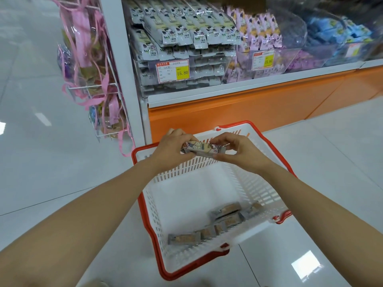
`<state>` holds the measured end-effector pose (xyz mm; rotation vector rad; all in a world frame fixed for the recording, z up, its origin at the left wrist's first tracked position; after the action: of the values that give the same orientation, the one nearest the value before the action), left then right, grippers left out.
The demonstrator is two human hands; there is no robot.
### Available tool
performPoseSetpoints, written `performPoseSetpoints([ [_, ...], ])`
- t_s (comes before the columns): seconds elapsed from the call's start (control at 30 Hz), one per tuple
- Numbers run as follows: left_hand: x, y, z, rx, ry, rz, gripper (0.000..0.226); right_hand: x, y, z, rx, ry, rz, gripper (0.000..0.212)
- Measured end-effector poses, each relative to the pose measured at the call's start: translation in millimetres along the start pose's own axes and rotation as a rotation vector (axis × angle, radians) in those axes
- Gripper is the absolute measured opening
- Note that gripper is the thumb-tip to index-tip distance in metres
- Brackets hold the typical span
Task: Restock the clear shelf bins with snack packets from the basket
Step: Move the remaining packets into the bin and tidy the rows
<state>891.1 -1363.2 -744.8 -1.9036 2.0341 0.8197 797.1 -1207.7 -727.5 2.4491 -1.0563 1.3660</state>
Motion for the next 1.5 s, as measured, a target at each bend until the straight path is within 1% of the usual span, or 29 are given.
performPoseSetpoints([
  [0.07, -4, 1, -6, 0.006, 0.006, 0.030, 0.037, 9, -2, -8, -0.034, -0.018, -0.038, 0.029],
  [0.13, -14, 4, -23, -0.074, 0.045, 0.093, 0.047, 22, -2, -20, -0.061, 0.048, -0.082, 0.029],
  [0.2, -27, 7, -52, -0.251, 0.073, 0.137, 0.062, 40, -3, -40, -0.085, 0.200, -0.121, 0.032],
  [0.23, -35, 8, -69, -0.372, 0.106, 0.167, 0.064, 50, -4, -52, -0.114, 0.273, -0.146, 0.033],
  [0.3, -48, 7, -103, -0.587, 0.263, 0.225, 0.058, 70, -6, -76, -0.193, 0.374, -0.199, 0.032],
  [0.33, -52, 6, -116, -0.656, 0.355, 0.227, 0.055, 81, -7, -86, -0.232, 0.400, -0.226, 0.032],
  [0.4, -51, 6, -136, -0.720, 0.487, 0.158, 0.053, 105, -6, -100, -0.298, 0.420, -0.276, 0.027],
  [0.47, -42, 4, -151, -0.697, 0.545, 0.022, 0.062, 132, -2, -106, -0.344, 0.405, -0.318, 0.023],
  [0.53, -31, -1, -159, -0.623, 0.595, -0.095, 0.075, 161, 3, -104, -0.367, 0.367, -0.352, 0.020],
  [0.63, -20, -11, -165, -0.516, 0.678, -0.170, 0.089, 202, 16, -92, -0.410, 0.291, -0.394, 0.016],
  [0.7, -14, -14, -167, -0.444, 0.692, -0.205, 0.097, 224, 29, -78, -0.450, 0.226, -0.408, 0.014],
  [0.77, -10, -14, -168, -0.398, 0.696, -0.229, 0.097, 239, 44, -62, -0.491, 0.160, -0.398, 0.013],
  [0.97, -5, -19, -173, -0.359, 0.716, -0.201, 0.094, 266, 70, -23, -0.663, -0.167, -0.401, 0.021],
  [1.17, -5, -21, -175, -0.326, 0.689, -0.183, 0.094, 267, 87, -10, -0.725, -0.314, -0.326, 0.027],
  [1.3, -6, -23, -176, -0.322, 0.687, -0.146, 0.093, 267, 87, -10, -0.690, -0.312, -0.315, 0.028],
  [1.37, -8, -25, -174, -0.332, 0.666, -0.114, 0.088, 263, 84, -12, -0.650, -0.292, -0.343, 0.027],
  [1.5, -21, -29, -169, -0.491, 0.653, 0.016, 0.063, 244, 59, -22, -0.559, -0.124, -0.464, 0.018],
])
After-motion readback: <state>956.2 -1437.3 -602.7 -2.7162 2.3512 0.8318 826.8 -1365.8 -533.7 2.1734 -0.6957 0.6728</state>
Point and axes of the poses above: each hand's wrist, its own y-axis towards the middle knuckle, its own z-axis out of the palm, x = y × z, the point moved 7 cm from there along y, towards the middle knuckle, and after that the axes turned 13 degrees about z, right-handed, at the moved point
